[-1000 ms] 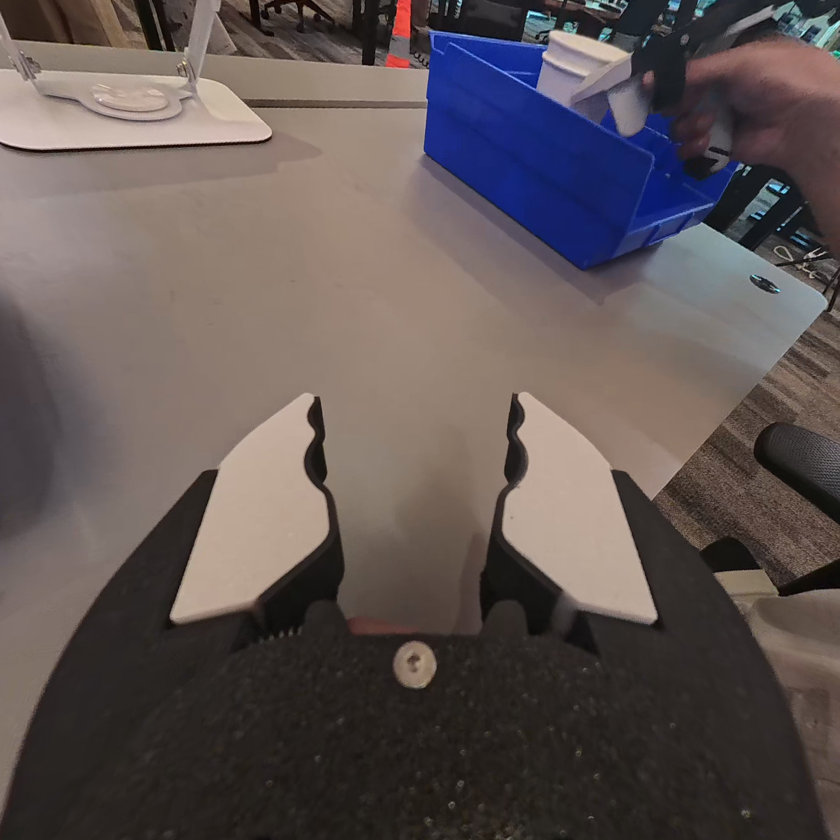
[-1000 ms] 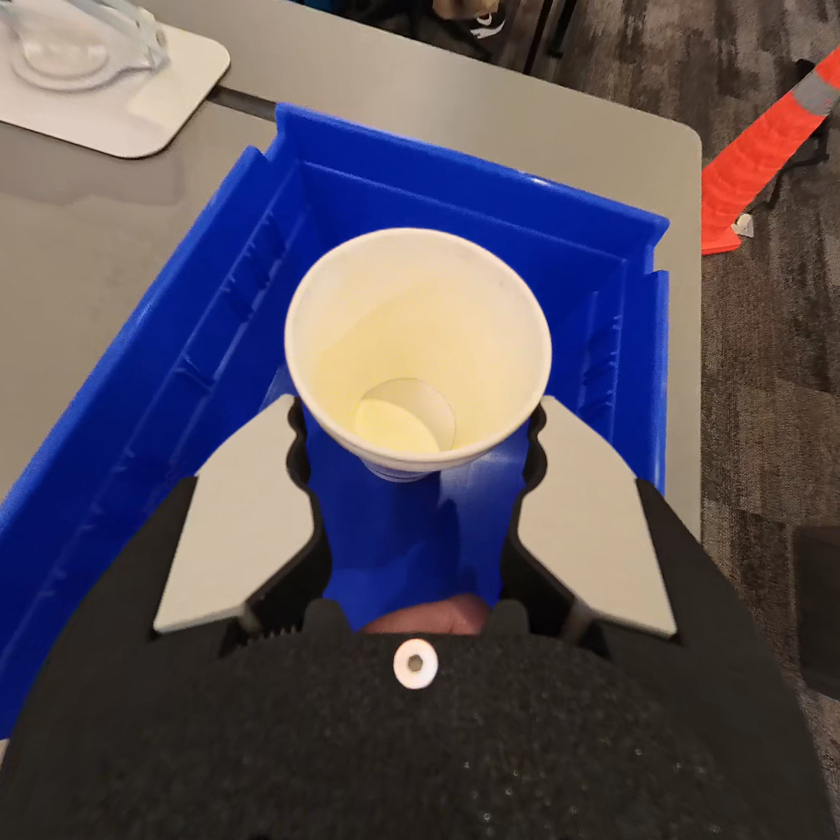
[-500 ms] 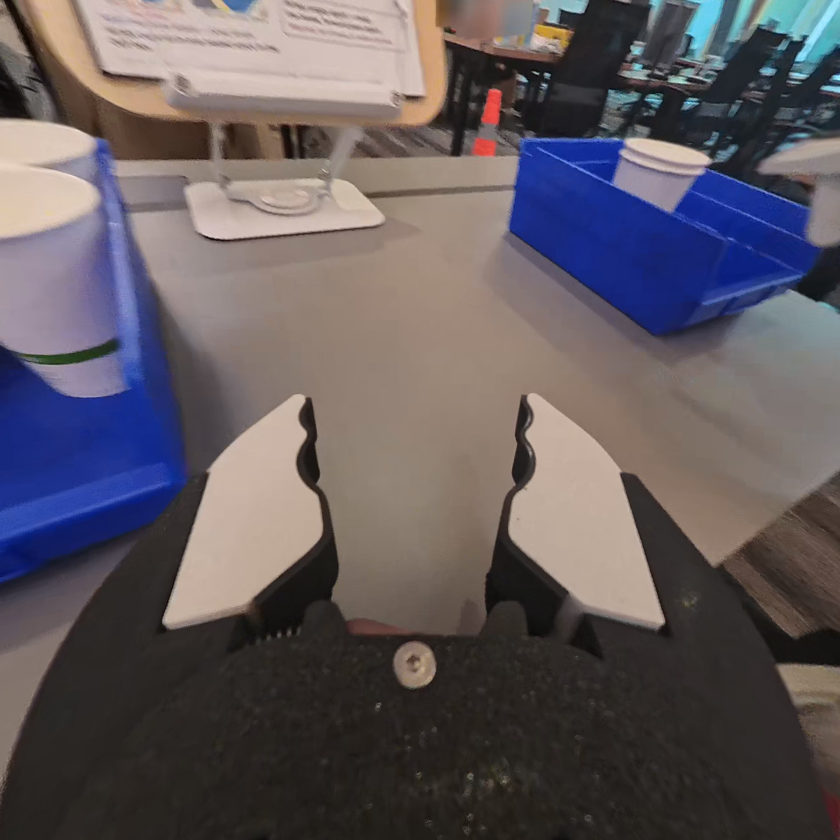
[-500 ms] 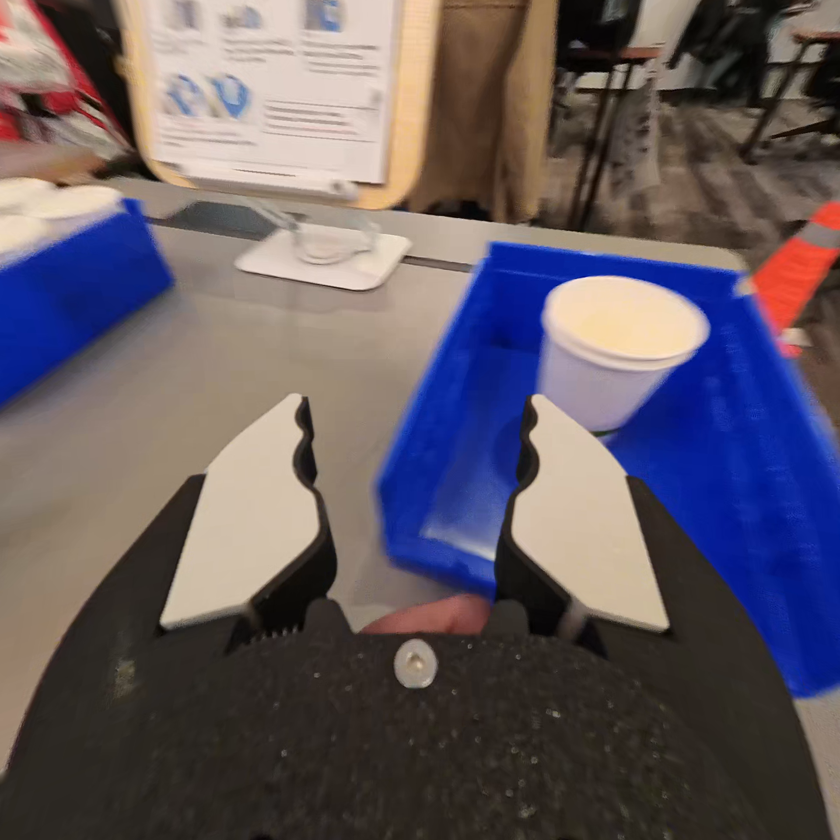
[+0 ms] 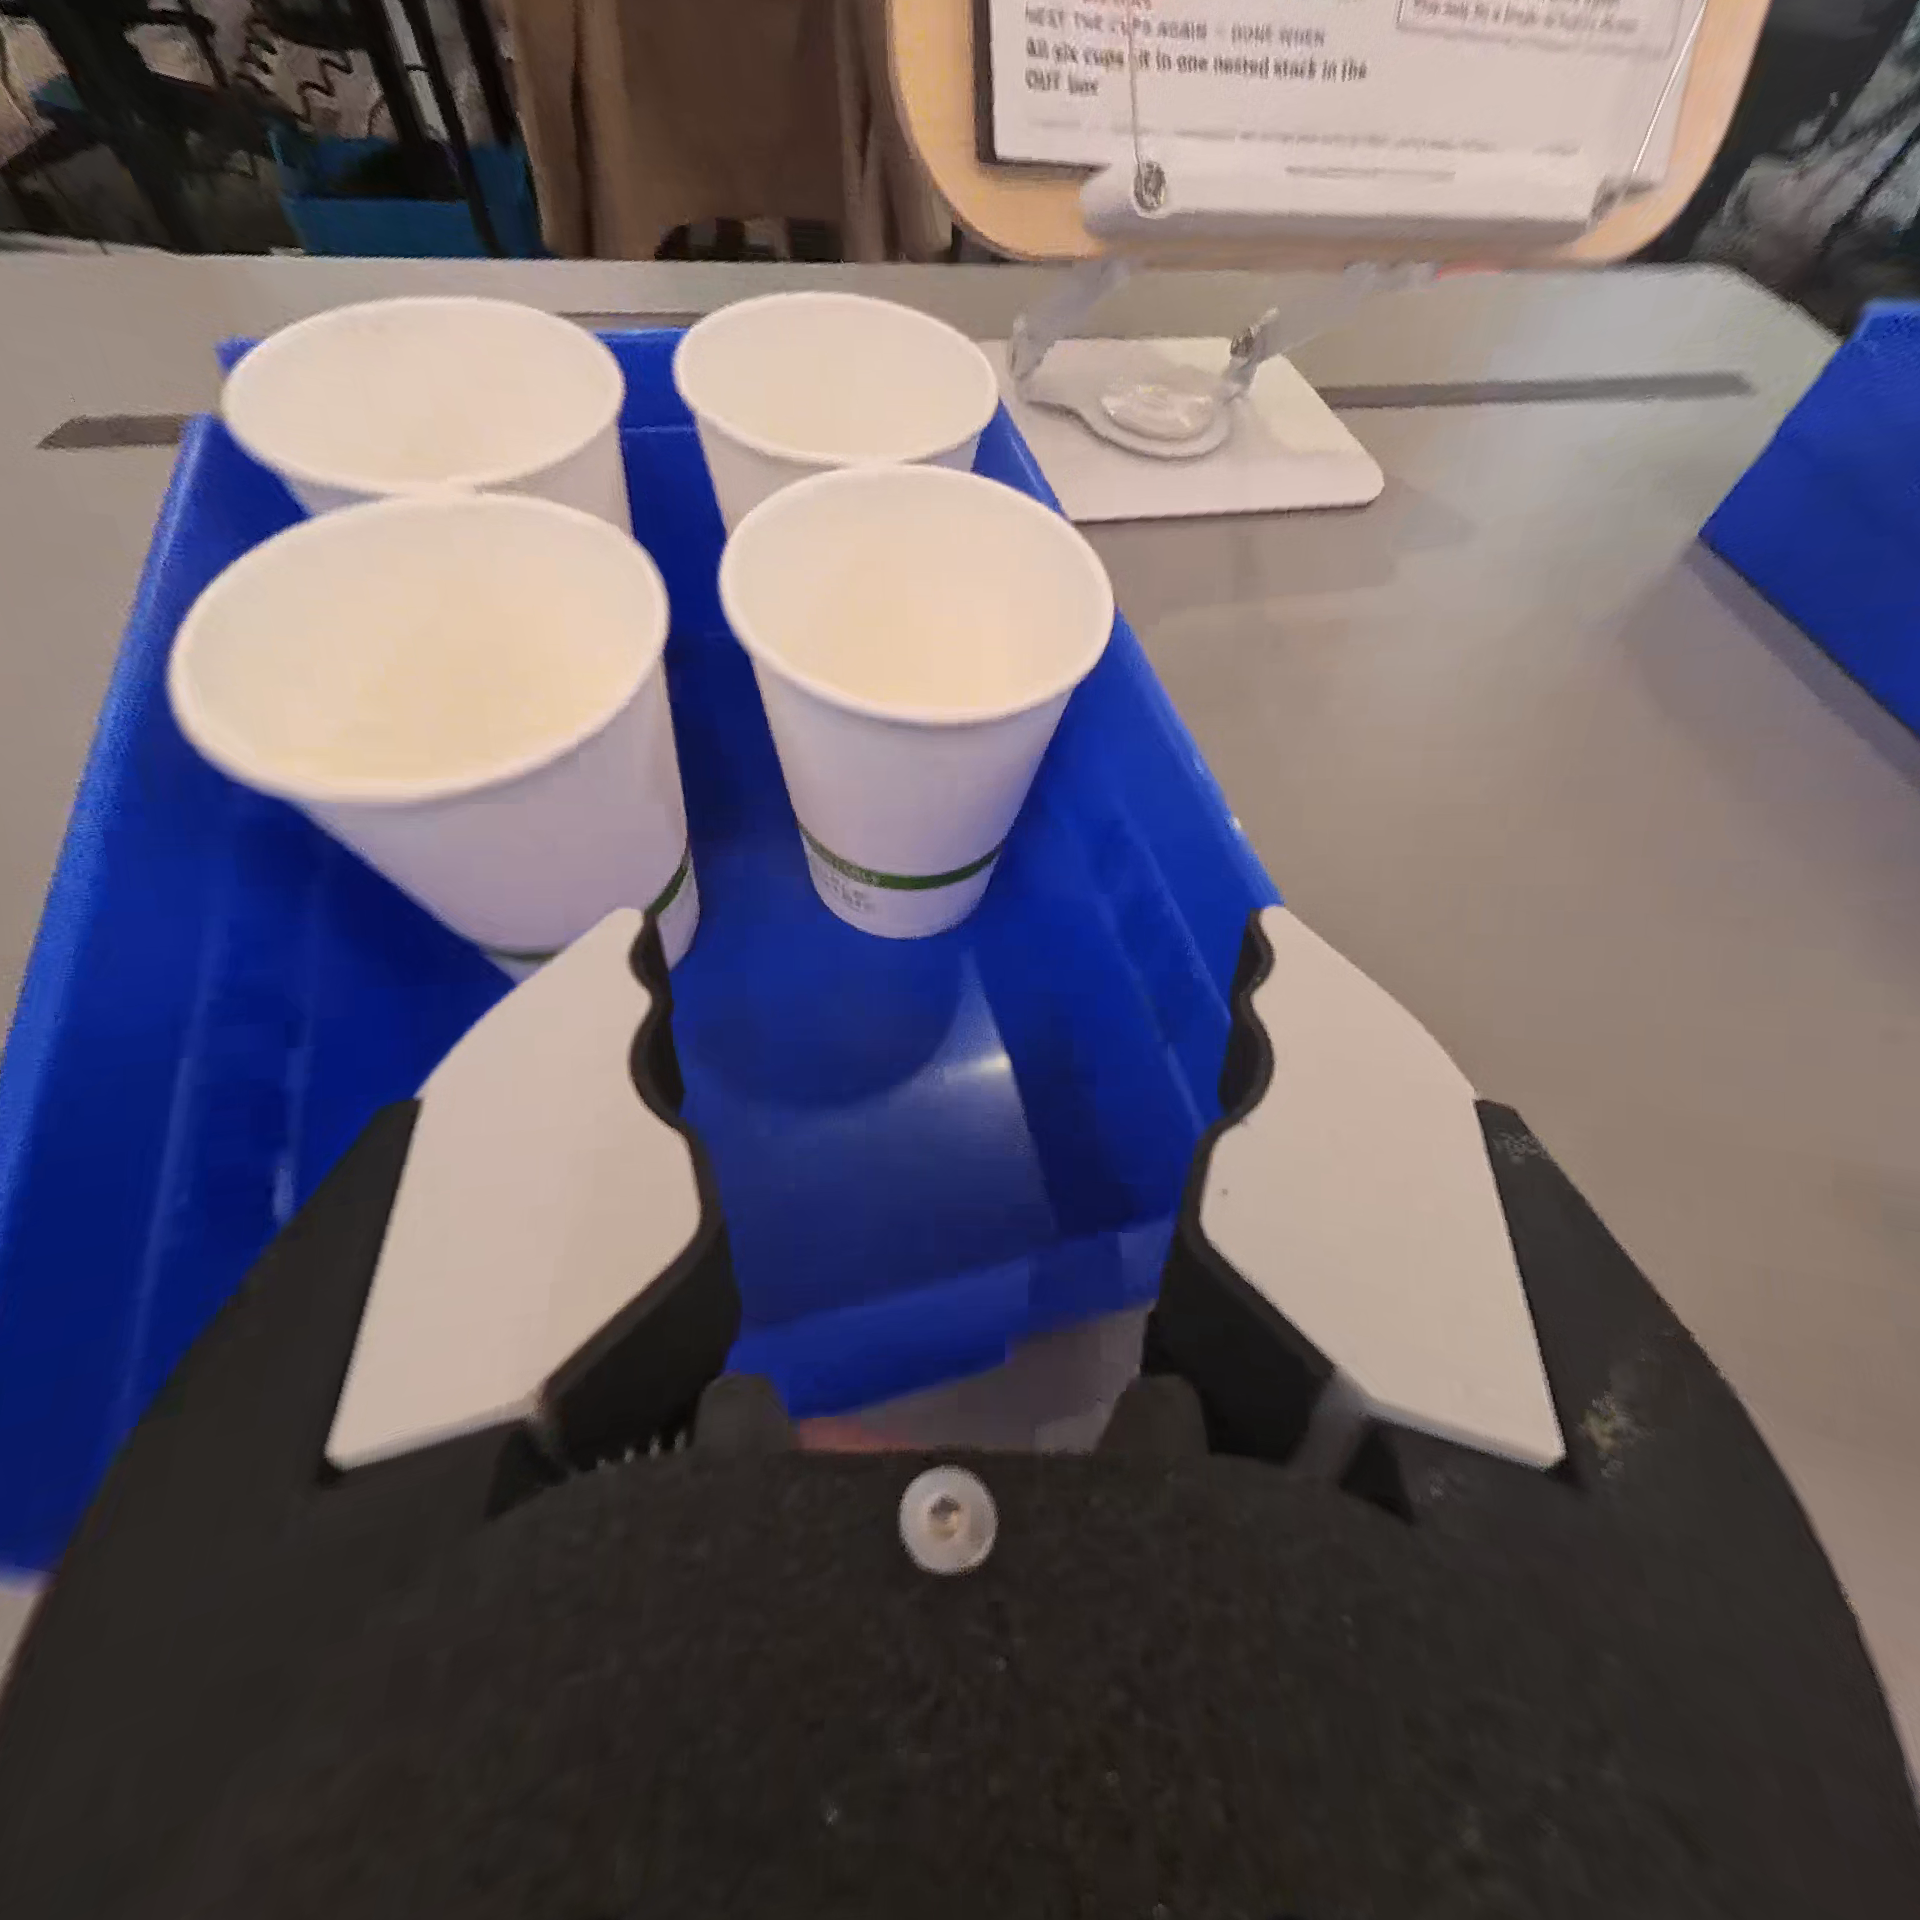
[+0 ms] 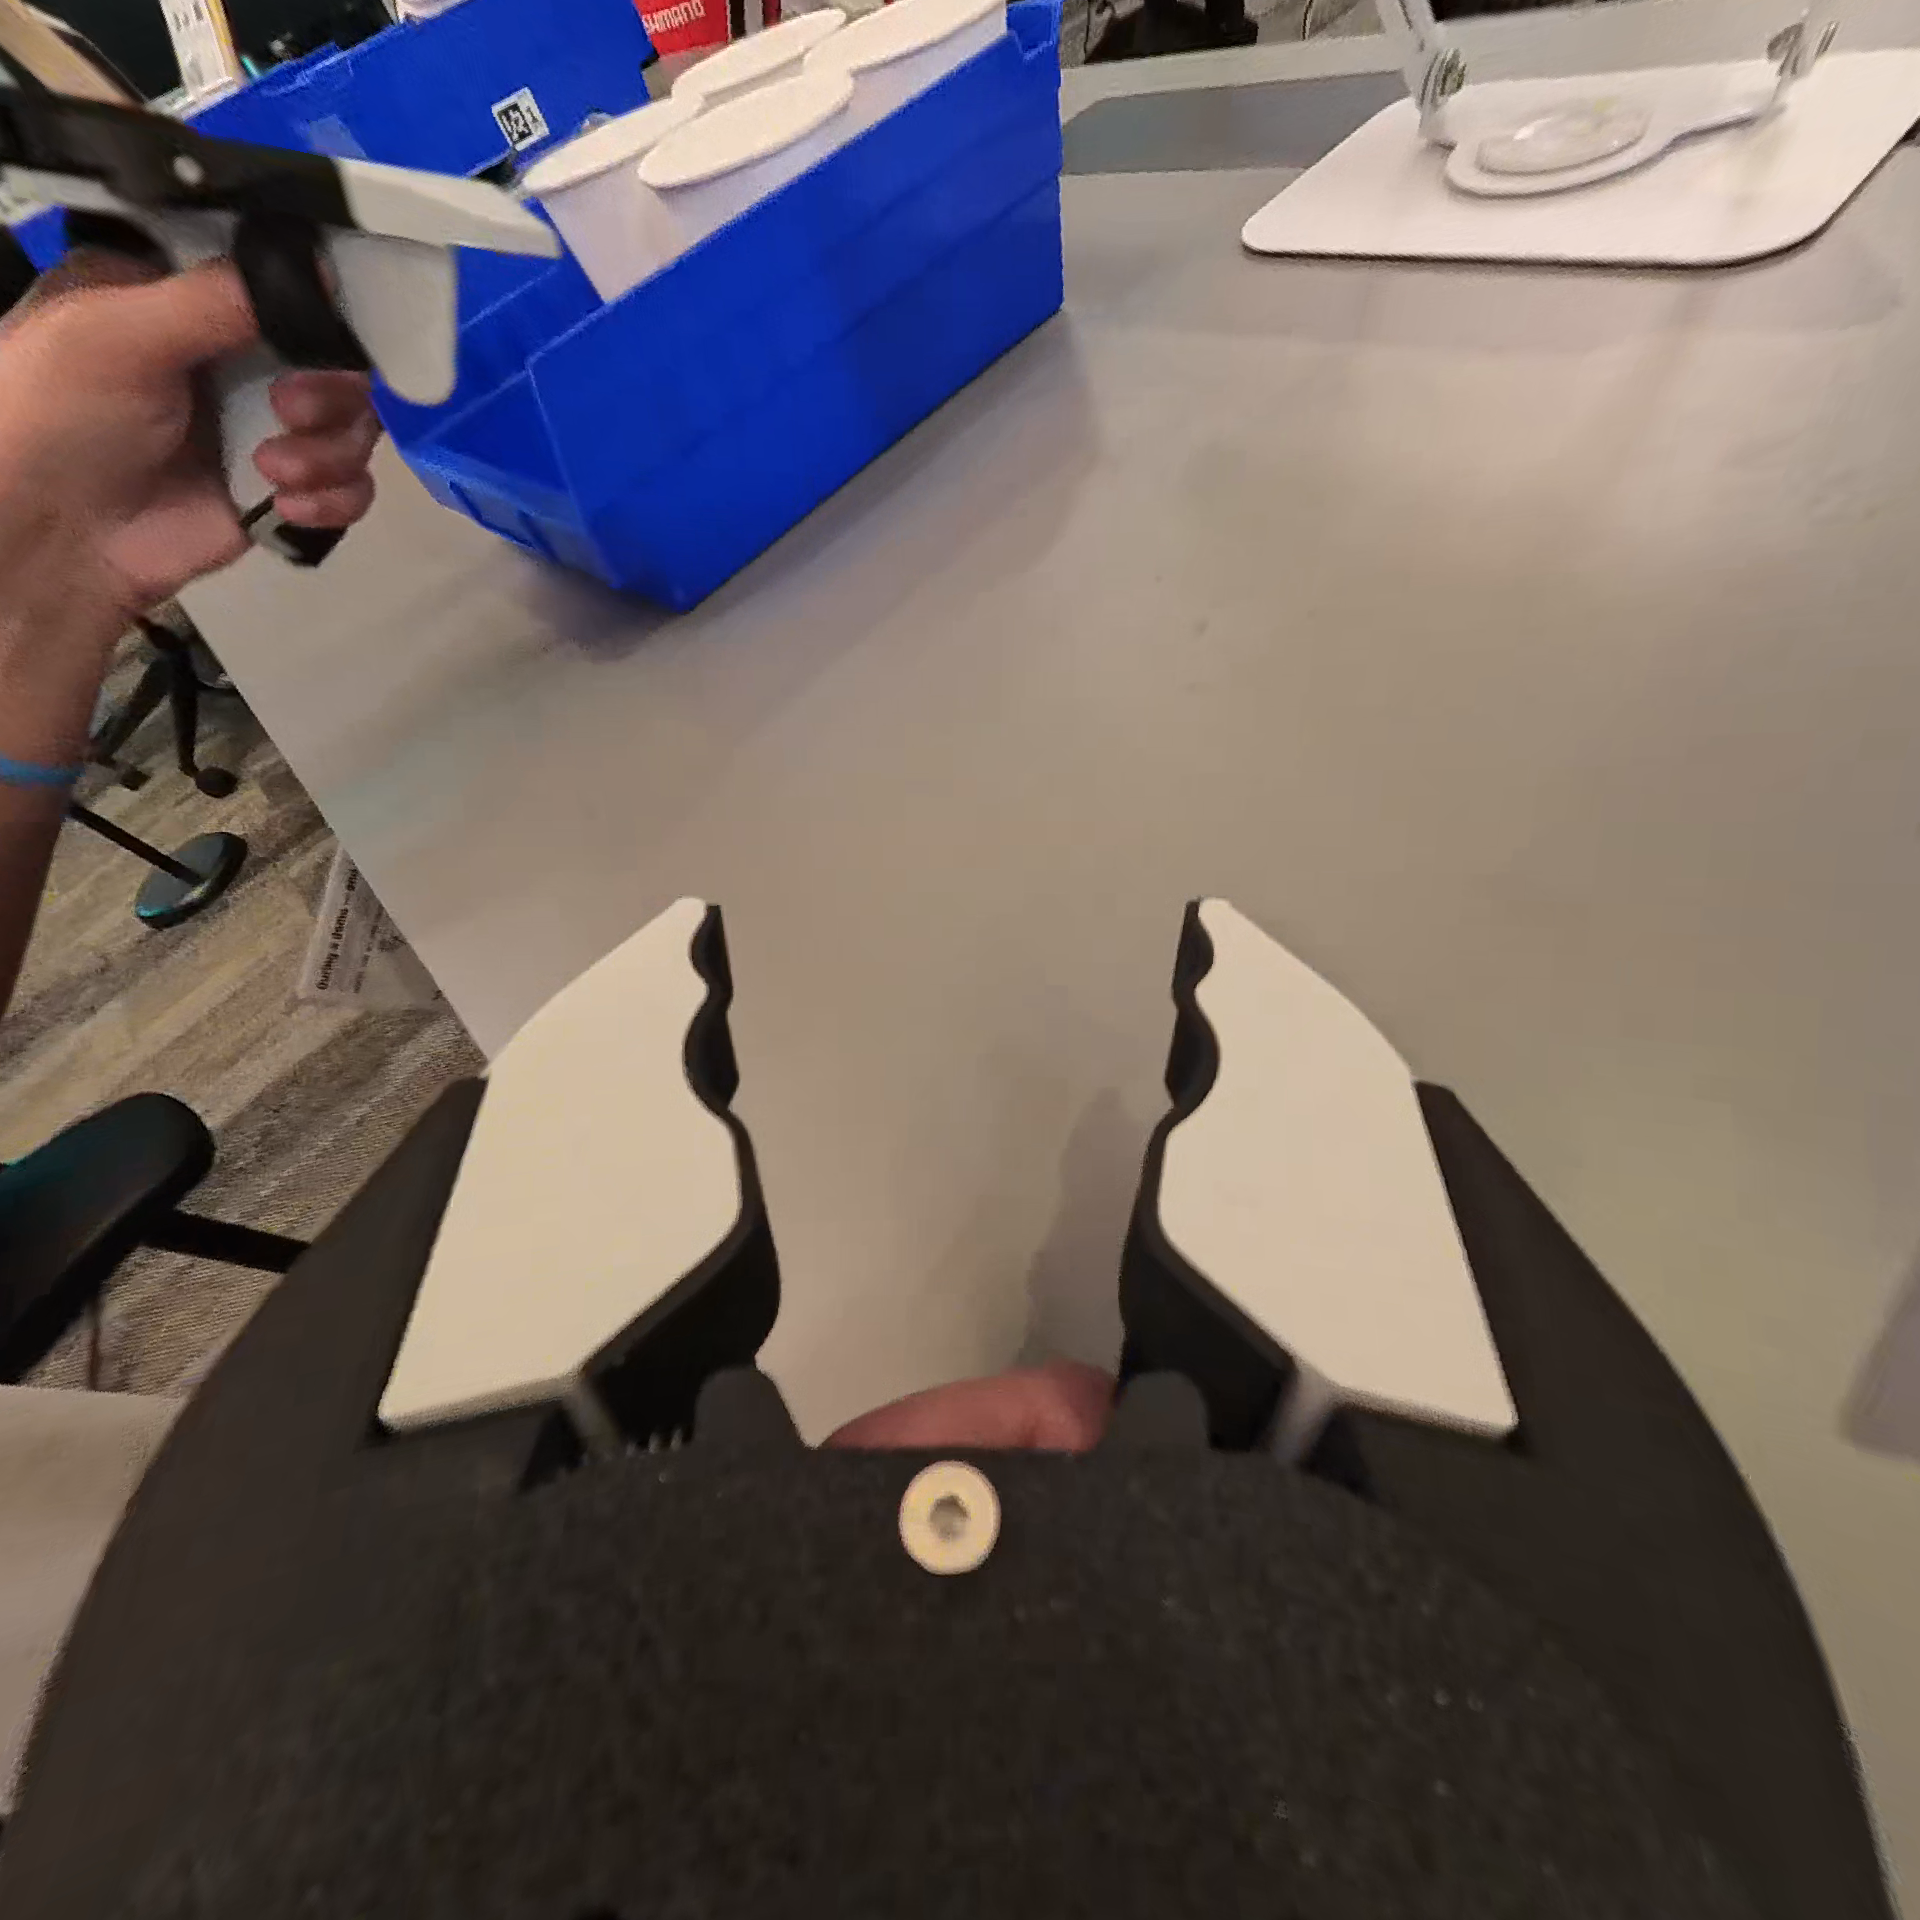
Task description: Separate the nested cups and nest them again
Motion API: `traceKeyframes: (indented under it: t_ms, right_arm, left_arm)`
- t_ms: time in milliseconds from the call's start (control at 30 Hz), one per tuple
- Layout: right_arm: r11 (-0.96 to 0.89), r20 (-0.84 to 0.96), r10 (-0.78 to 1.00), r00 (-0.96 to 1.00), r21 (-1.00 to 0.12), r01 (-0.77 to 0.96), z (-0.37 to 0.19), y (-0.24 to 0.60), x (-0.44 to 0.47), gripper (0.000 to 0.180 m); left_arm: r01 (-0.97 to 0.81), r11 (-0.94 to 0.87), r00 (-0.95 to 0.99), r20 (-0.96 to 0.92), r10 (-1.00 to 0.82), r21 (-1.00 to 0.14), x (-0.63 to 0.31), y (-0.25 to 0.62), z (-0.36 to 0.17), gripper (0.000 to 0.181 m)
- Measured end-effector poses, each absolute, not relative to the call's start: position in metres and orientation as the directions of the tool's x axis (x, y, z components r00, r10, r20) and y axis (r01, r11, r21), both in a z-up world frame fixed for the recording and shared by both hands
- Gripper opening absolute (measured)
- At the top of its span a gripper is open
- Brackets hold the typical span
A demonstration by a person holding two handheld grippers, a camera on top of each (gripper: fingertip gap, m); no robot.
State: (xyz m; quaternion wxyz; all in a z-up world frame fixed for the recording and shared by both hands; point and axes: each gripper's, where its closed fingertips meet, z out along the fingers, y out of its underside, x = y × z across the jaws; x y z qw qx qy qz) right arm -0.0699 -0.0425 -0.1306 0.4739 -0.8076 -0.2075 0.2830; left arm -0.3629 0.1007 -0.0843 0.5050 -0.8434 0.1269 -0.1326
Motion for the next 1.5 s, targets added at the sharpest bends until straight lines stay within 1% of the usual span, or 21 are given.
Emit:
traceKeyframes:
  t_ms: [100,133,233,367,400,500,667,800,900,967,1033,1100,1167,1233,1400,1500]
  right_arm:
    - [-0.44,-0.233,0.599,0.766,-0.895,0.071,-0.122,-0.037,-0.06,0.08]
    - [-0.439,-0.237,0.592,0.77,-0.896,0.061,-0.12,-0.036,-0.055,0.08]
    - [-0.443,-0.267,0.571,0.776,-0.896,0.018,-0.115,-0.035,-0.044,0.078]
    - [-0.471,-0.31,0.545,0.779,-0.882,-0.021,-0.119,-0.037,-0.033,0.076]
    - [-0.478,-0.319,0.539,0.779,-0.878,-0.029,-0.121,-0.038,-0.031,0.075]
    - [-0.495,-0.34,0.528,0.778,-0.868,-0.043,-0.123,-0.037,-0.028,0.074]
    - [-0.474,-0.319,0.528,0.787,-0.88,-0.039,-0.115,-0.033,-0.021,0.073]
    - [-0.443,-0.267,0.575,0.774,-0.896,0.02,-0.11,-0.028,-0.014,0.073]
    - [-0.378,-0.228,0.694,0.682,-0.923,0.076,-0.092,-0.026,-0.026,0.074]
    - [-0.277,-0.169,0.794,0.584,-0.956,0.1,-0.064,-0.025,-0.042,0.077]
    - [-0.168,-0.078,0.88,0.468,-0.974,0.154,-0.038,-0.027,-0.063,0.083]
    - [-0.063,0.034,0.932,0.361,-0.965,0.256,-0.024,-0.027,-0.083,0.09]
    - [0.025,0.142,0.943,0.301,-0.932,0.362,-0.019,-0.017,-0.099,0.093]
    - [0.072,0.195,0.949,0.247,-0.899,0.432,-0.016,-0.009,-0.112,0.095]
    - [0.054,0.141,0.979,0.149,-0.877,0.477,-0.022,-0.004,-0.13,0.098]
    - [0.043,0.109,0.985,0.133,-0.905,0.423,-0.021,-0.007,-0.131,0.087]
  left_arm:
    - [-0.19,-0.485,0.931,0.001,-0.366,-0.853,-0.358,0.132,-0.094,0.1]
    - [-0.22,-0.496,0.927,-0.023,-0.373,-0.84,-0.357,0.142,-0.098,0.097]
    - [-0.314,-0.535,0.908,-0.084,-0.41,-0.785,-0.353,0.16,-0.115,0.097]
    - [-0.337,-0.546,0.897,-0.084,-0.435,-0.767,-0.346,0.177,-0.126,0.092]
    - [-0.341,-0.542,0.893,-0.085,-0.442,-0.768,-0.344,0.179,-0.126,0.084]
    - [-0.352,-0.528,0.89,-0.1,-0.445,-0.773,-0.344,0.181,-0.125,0.082]
    - [-0.324,-0.464,0.879,-0.08,-0.471,-0.824,-0.356,0.151,-0.097,0.081]
    - [-0.328,-0.366,0.826,-0.076,-0.559,-0.871,-0.367,0.107,-0.055,0.08]
    - [-0.33,-0.295,0.716,-0.034,-0.697,-0.897,-0.346,0.072,-0.024,0.08]
    - [-0.35,-0.246,0.582,-0.004,-0.813,-0.904,-0.315,0.048,-0.011,0.081]
    - [-0.406,-0.18,0.456,-0.028,-0.889,-0.896,-0.286,0.032,-0.007,0.081]
    - [-0.474,-0.127,0.347,-0.052,-0.936,-0.871,-0.257,0.021,-0.01,0.081]
    - [-0.531,-0.07,0.248,-0.076,-0.966,-0.845,-0.228,0.013,-0.015,0.08]
    - [-0.572,-0.015,0.155,-0.091,-0.984,-0.82,-0.202,0.006,-0.019,0.081]
    - [-0.609,0.064,0.0,-0.08,-0.997,-0.791,-0.155,-0.008,-0.029,0.081]
    - [-0.62,0.077,-0.043,-0.063,-0.997,-0.781,-0.142,-0.012,-0.035,0.081]
